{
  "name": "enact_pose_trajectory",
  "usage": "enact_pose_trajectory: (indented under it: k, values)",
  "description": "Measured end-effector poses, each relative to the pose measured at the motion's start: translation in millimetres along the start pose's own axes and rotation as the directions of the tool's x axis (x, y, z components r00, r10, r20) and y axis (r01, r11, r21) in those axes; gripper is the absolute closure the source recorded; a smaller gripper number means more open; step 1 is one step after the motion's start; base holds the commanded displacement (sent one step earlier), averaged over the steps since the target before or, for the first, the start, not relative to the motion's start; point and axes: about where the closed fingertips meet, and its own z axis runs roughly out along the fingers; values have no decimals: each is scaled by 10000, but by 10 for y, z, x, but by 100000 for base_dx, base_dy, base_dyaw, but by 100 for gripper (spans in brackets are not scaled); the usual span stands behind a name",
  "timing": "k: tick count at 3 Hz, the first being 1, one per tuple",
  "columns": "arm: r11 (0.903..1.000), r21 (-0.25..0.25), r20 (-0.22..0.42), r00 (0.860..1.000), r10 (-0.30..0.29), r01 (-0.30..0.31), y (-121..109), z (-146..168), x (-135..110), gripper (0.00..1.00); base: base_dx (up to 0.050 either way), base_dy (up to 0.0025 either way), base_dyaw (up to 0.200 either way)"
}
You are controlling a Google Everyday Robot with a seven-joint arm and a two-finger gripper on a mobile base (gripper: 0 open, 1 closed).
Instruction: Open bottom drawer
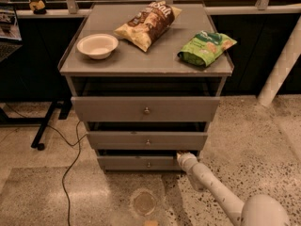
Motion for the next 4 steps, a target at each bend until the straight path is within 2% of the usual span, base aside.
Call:
enact_pose_trajectory:
  k: [1, 3, 4]
  values:
    - [10000, -9, -12, 10000, -19, 19, 7, 6, 3, 100, 0, 0, 0]
    - [9983, 426, -868, 9955, -371, 409, -69, 106, 68, 100, 0, 0, 0]
    - [9970, 646, -1221, 9919, -354, 436, -143, 117, 136, 100, 0, 0, 0]
